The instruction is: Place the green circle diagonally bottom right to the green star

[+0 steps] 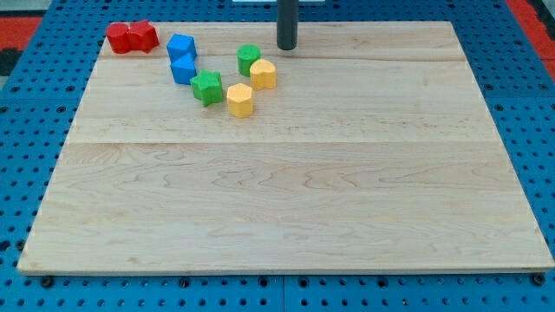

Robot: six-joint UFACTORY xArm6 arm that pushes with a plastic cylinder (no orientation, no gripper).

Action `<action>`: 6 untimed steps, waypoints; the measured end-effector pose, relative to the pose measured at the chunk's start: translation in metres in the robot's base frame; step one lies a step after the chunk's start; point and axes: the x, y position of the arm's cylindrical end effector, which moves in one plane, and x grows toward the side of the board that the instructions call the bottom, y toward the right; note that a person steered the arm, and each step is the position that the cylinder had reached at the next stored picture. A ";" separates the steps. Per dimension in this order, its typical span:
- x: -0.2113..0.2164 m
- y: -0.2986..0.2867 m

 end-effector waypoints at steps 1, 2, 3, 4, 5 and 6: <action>0.024 -0.041; 0.096 -0.079; 0.128 -0.123; 0.134 -0.124; 0.167 -0.102; 0.168 -0.097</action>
